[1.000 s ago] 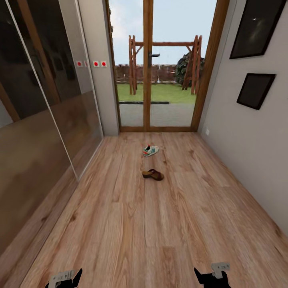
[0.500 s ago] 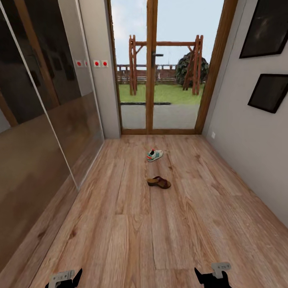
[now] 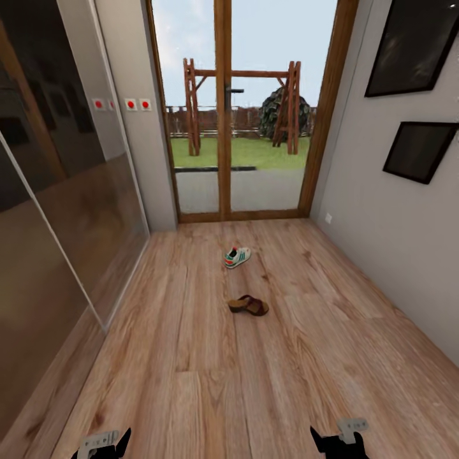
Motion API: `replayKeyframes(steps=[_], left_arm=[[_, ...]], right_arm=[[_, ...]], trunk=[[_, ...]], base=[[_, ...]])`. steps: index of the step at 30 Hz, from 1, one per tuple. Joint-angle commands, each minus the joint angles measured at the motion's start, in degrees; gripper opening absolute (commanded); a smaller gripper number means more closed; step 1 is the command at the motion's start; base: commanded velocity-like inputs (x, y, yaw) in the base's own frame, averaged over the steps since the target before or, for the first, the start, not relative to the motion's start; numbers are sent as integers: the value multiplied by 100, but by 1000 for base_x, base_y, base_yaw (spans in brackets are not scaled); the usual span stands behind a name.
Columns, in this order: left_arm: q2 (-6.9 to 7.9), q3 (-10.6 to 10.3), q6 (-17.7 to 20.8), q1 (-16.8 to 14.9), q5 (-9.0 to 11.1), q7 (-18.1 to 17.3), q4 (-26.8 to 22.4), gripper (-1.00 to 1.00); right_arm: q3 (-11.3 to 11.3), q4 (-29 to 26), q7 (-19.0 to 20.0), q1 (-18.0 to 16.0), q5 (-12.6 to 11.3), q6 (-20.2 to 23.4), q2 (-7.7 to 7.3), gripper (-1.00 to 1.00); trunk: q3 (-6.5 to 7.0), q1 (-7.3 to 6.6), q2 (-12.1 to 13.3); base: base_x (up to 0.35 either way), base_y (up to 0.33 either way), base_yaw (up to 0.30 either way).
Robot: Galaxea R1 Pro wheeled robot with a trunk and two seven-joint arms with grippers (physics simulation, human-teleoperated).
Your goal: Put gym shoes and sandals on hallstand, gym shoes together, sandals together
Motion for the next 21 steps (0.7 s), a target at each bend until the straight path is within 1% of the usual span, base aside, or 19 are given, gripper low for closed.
replayKeyframes(steps=[1,21], left_arm=[[-1,21,3,-3,46,-57,7,100],[-1,21,3,-3,49,-57,6,100]], right_arm=[[-45,7,47,-4,5,-13,0,100],[-45,7,51,-5,5,-13,0,100]], trunk=[[1,2,-2],[113,2,-2]], base=[[310,164,-197],[309,165,-198]])
